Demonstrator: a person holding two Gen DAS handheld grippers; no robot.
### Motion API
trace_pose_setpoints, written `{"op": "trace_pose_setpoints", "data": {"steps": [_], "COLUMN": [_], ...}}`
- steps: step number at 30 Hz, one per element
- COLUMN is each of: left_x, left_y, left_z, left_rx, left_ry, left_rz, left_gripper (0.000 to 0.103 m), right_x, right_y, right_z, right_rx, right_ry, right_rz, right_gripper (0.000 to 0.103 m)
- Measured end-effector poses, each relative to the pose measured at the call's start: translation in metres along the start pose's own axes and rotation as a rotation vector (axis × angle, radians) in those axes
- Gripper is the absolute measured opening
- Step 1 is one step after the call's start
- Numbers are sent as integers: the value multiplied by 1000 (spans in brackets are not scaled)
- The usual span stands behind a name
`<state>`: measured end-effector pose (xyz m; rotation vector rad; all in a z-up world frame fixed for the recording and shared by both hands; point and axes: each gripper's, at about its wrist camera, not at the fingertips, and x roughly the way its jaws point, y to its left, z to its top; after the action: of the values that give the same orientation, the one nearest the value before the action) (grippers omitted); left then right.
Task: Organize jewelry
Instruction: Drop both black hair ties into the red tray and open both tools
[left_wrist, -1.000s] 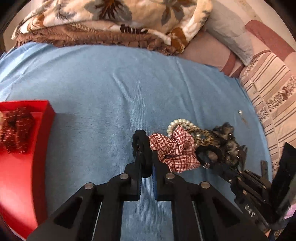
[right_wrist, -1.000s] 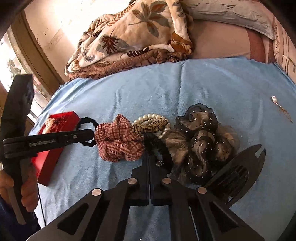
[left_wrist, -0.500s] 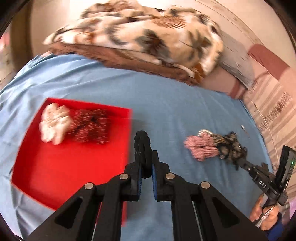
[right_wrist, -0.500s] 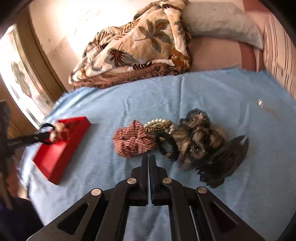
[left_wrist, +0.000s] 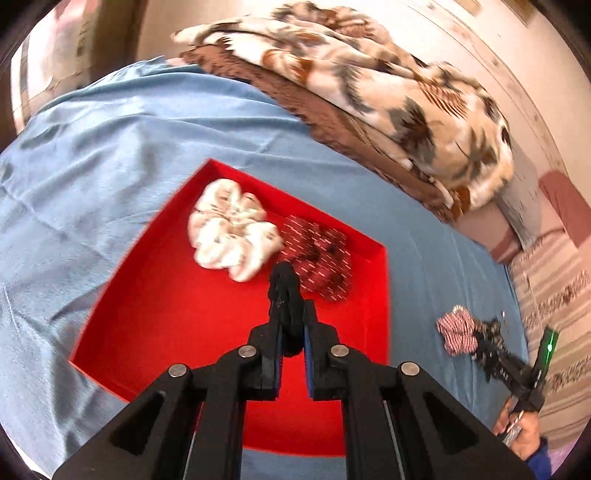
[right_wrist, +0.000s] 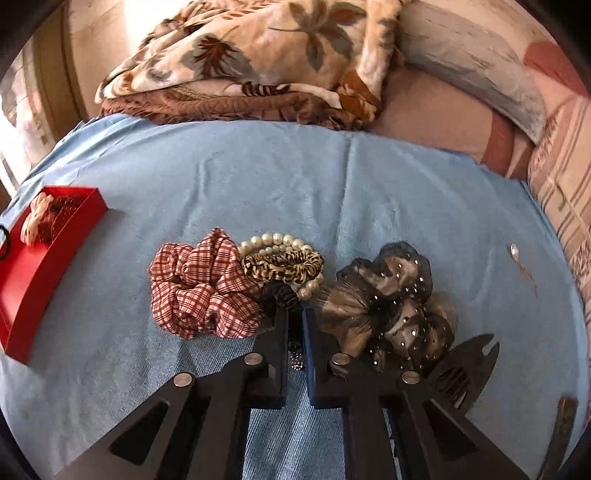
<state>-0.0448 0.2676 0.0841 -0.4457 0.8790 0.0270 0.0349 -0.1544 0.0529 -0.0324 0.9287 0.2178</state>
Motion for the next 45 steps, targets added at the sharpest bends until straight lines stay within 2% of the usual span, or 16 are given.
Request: {"op": "trace_pose_setpoints", "data": {"steps": [4,6,9,12,16,19,22,25,27,28,30,33,36,40,41,45], "left_x": [-2,-2,-1,4,17,25,27,26,26,27,26,17,9,-2,-4,-8], "left_y": [16,23,36,50,68,76,78,74,74,74,76,78,82,86,86,81], "left_z": [4,2,2,1,8,14,19,23,25,25,26,28,28,28,27,25], "left_rx": [-38,-48,-78,-121,-180,-200,-191,-144,-125,-127,-133,-148,-172,-193,-194,-181], "left_ry": [0,7,32,59,90,97,81,48,38,38,36,14,-4,-41,-48,-63], "left_rz": [-4,-12,-13,-14,-48,-47,3,93,104,87,61,8,-42,-80,-82,-90], "left_gripper": [9,9,9,9,9,9,9,10,16,21,38,51,52,56,56,56], "right_x": [-28,-51,-85,-90,-76,-62,-38,-12,0,5,11,17,18,14,12,2], "right_y": [-2,-2,6,33,104,168,224,268,287,296,308,321,333,336,334,318], "right_z": [-1,-2,2,12,29,36,40,38,34,32,30,34,38,39,38,36], "right_rx": [35,67,123,146,123,68,28,18,16,14,6,-14,-54,-87,-89,-86], "right_ry": [-24,-49,-81,-67,-12,28,83,149,179,190,197,186,163,129,120,105], "right_rz": [3,33,136,246,412,489,547,596,610,611,611,583,538,496,487,469], "right_gripper": [8,8,8,8,8,8,8,8,8,8,8,11,13,45,47,47]}}
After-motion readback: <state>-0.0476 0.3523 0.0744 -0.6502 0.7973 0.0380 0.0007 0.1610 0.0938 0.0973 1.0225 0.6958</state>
